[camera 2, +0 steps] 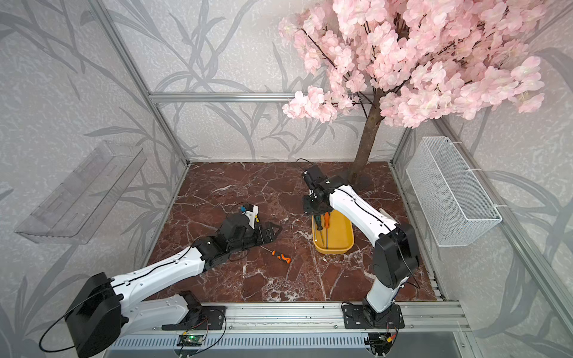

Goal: Put the screwdriver on the desktop into the storage box
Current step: Place the screwdriver in the storage box.

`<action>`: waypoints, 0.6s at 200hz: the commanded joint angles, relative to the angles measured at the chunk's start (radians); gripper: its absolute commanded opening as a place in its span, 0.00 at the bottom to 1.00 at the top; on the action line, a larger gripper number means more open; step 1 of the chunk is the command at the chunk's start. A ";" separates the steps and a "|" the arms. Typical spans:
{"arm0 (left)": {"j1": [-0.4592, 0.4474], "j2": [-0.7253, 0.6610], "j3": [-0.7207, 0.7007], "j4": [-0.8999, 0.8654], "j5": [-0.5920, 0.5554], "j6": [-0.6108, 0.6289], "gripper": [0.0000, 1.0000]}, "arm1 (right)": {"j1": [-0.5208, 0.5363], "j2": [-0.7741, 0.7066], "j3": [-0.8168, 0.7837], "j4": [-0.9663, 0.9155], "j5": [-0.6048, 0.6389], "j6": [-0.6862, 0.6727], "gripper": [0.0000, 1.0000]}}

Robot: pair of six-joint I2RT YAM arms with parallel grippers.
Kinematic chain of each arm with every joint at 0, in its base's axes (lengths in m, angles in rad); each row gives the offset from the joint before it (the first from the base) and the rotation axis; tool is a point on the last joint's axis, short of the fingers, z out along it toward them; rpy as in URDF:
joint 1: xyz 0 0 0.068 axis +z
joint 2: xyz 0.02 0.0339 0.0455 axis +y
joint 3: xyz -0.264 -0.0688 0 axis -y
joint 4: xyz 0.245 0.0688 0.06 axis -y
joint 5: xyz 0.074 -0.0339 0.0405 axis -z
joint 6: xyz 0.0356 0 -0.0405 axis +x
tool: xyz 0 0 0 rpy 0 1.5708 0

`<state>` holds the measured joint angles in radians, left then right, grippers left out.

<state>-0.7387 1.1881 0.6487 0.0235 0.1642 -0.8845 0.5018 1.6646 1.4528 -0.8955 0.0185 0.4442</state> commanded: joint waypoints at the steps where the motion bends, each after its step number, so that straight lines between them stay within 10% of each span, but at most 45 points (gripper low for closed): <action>1: -0.025 0.037 0.052 0.041 0.013 0.040 0.98 | -0.057 -0.065 -0.068 0.039 0.023 -0.008 0.12; 120: -0.064 0.123 0.062 0.049 -0.020 0.028 0.98 | -0.170 0.152 -0.162 0.181 0.111 -0.040 0.13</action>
<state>-0.7986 1.3243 0.7059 0.0681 0.1650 -0.8639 0.3408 1.7767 1.2831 -0.7425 0.0929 0.4133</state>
